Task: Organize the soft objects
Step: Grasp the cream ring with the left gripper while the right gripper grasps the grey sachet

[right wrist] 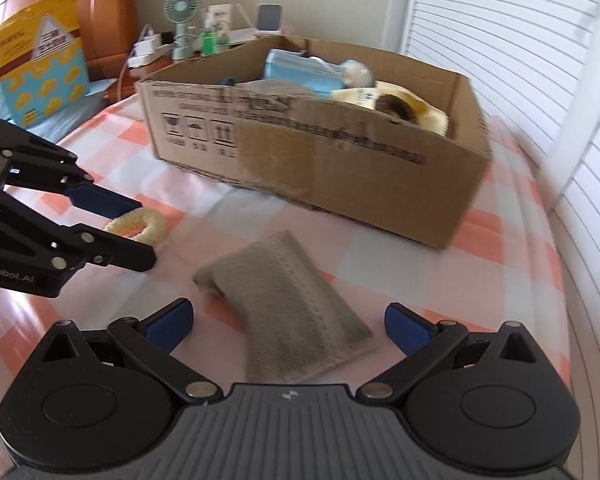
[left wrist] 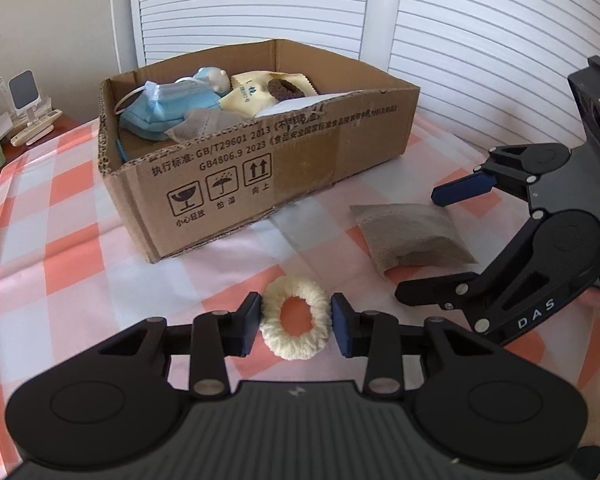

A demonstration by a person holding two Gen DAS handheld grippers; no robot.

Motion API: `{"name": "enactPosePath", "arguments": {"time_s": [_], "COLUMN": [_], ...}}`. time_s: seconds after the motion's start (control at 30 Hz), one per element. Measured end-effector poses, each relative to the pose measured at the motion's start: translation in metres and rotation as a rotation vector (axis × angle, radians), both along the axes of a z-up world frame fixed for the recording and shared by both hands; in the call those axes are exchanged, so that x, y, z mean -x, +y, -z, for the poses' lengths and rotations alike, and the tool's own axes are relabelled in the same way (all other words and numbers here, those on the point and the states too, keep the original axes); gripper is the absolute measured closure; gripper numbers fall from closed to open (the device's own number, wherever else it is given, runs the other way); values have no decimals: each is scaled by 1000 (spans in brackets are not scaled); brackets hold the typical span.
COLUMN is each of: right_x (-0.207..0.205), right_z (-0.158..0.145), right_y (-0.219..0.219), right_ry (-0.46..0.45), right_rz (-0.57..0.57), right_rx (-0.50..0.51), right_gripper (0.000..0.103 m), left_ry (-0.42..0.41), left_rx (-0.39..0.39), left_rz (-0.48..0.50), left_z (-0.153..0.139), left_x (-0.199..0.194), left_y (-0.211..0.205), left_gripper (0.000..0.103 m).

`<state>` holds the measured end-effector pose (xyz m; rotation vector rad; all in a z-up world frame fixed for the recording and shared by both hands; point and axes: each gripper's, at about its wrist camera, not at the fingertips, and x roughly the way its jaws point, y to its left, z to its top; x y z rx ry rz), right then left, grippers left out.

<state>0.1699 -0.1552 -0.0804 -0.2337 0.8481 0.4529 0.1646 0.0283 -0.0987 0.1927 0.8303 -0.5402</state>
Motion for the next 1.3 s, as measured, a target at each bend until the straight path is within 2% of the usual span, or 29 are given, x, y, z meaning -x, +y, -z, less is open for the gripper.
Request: {"name": "enactPosePath", "arguments": {"time_s": [0.2,0.4,0.67,0.8,0.87,0.93,1.07,1.3], "right_x": [-2,13,2,1,-1,-3,-1,7], "right_z": [-2,-7,-11,-11,-12,-13,-16,-28], "right_y": [17,26,21,21,21,20,20,17], "right_ry": [26,42,38,28,27,30,15,-5], "right_rz": [-100,-177,-104,-81,-62,-44,-34,-37], "right_rx": [7,19,6,-1,-7,-9,9,33], "right_gripper": [0,9,30,37,50,56,65,68], "left_ry": [8,4,5,0,4,6,12,0], "left_rx": [-7,-8,-14,-16,-11,-8,-1,-1], "left_rz": [-21,-17,-12,-7,-7,-6,1,15], "left_z": [1,0,0,0,0,0,-2,-18], "left_x": [1,4,2,1,1,1,3,9], "left_y": [9,12,11,11,12,12,13,16], "left_gripper": [67,67,66,66,67,70,73,73]}}
